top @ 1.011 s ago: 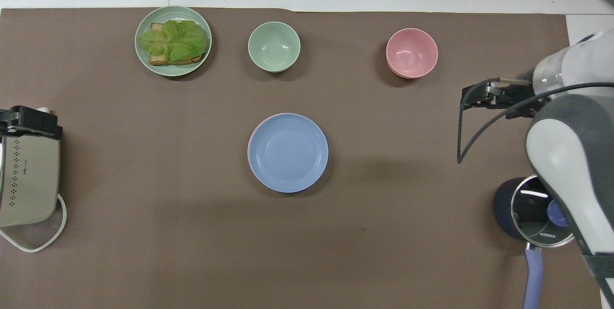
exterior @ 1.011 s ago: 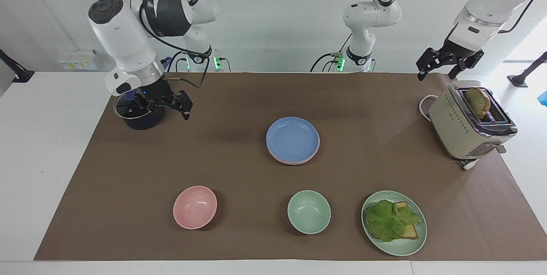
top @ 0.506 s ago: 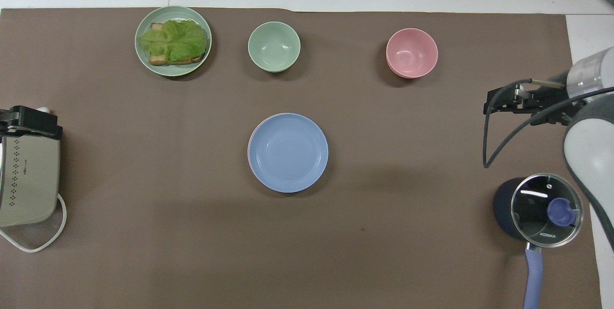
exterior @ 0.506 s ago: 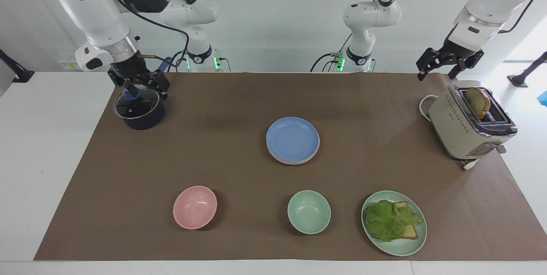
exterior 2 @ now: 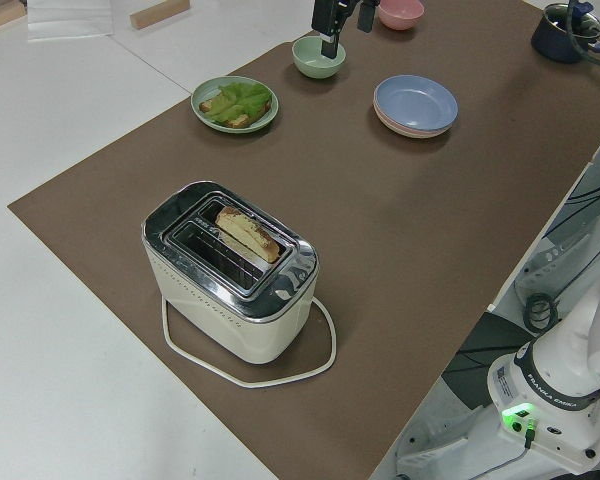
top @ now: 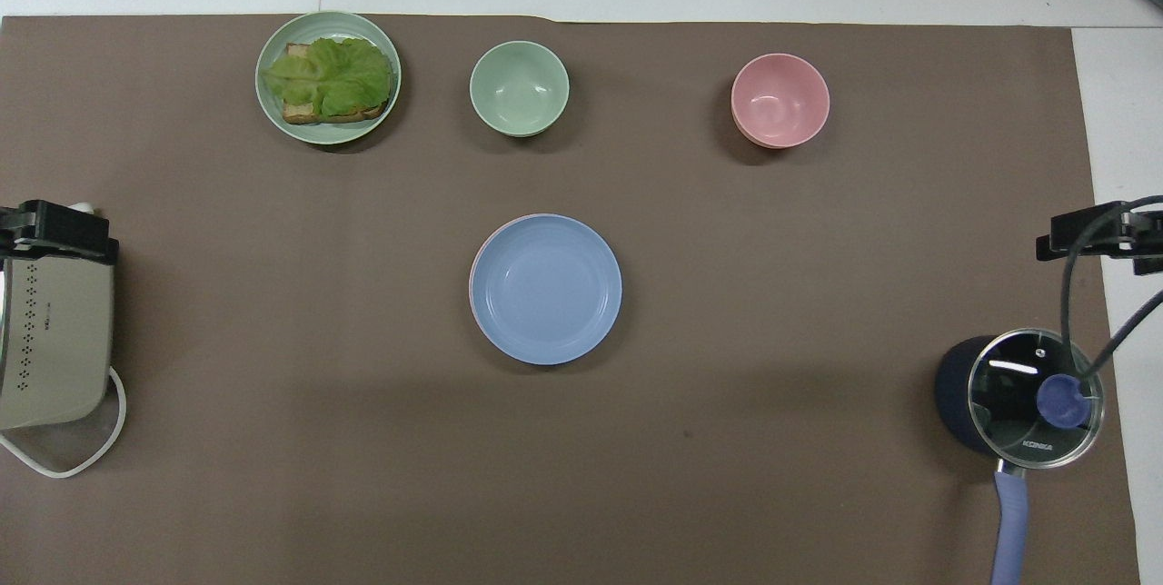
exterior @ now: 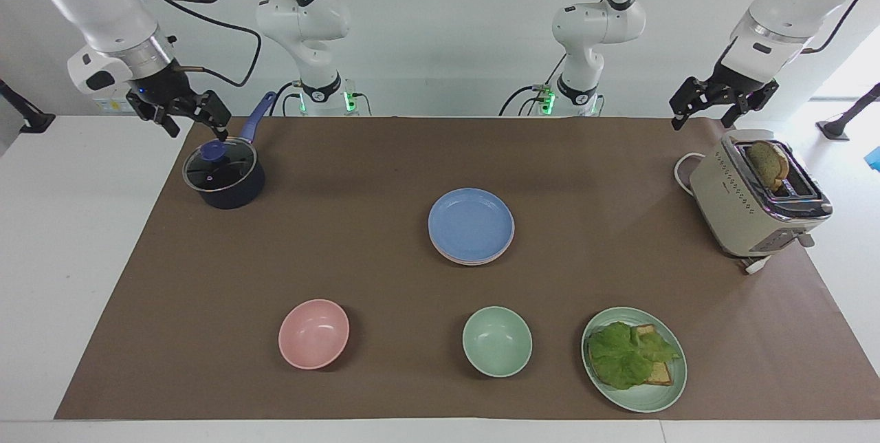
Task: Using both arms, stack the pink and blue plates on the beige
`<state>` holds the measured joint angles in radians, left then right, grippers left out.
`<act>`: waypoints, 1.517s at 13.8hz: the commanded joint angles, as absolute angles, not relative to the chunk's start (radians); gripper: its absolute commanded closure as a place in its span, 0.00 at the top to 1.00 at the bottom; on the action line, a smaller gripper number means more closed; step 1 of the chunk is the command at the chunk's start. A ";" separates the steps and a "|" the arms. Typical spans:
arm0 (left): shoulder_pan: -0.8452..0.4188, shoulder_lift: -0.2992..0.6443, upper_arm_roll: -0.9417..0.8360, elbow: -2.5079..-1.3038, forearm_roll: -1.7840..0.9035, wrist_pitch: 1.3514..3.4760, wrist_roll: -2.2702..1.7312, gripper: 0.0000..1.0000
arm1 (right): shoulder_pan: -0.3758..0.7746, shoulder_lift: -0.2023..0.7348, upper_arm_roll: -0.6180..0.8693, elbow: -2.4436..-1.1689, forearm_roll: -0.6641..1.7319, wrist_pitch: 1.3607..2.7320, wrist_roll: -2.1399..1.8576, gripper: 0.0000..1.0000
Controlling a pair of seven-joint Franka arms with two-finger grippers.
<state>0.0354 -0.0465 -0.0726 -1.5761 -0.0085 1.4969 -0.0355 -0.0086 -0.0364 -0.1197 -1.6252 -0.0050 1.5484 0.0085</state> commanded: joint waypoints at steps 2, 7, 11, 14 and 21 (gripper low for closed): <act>0.044 -0.058 -0.077 -1.578 0.006 1.485 -0.026 1.00 | 0.029 -0.063 -0.097 -1.618 -0.034 1.520 0.067 1.00; 0.044 -0.058 -0.077 -1.578 0.006 1.485 -0.026 1.00 | 0.040 -0.064 -0.094 -1.618 -0.021 1.522 0.084 1.00; 0.044 -0.058 -0.077 -1.578 0.006 1.485 -0.026 1.00 | 0.040 -0.057 -0.092 -1.585 -0.043 1.510 0.045 1.00; 0.044 -0.058 -0.077 -1.578 0.006 1.485 -0.026 1.00 | 0.044 -0.051 -0.091 -1.559 -0.051 1.497 0.031 1.00; 0.044 -0.058 -0.077 -1.578 0.006 1.485 -0.026 1.00 | 0.044 -0.083 -0.094 -1.603 -0.017 1.492 0.021 1.00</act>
<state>0.0354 -0.0465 -0.0726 -1.5761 -0.0085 1.4969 -0.0355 0.0489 -0.0534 -0.0962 -1.5720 -0.0241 1.4950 0.0419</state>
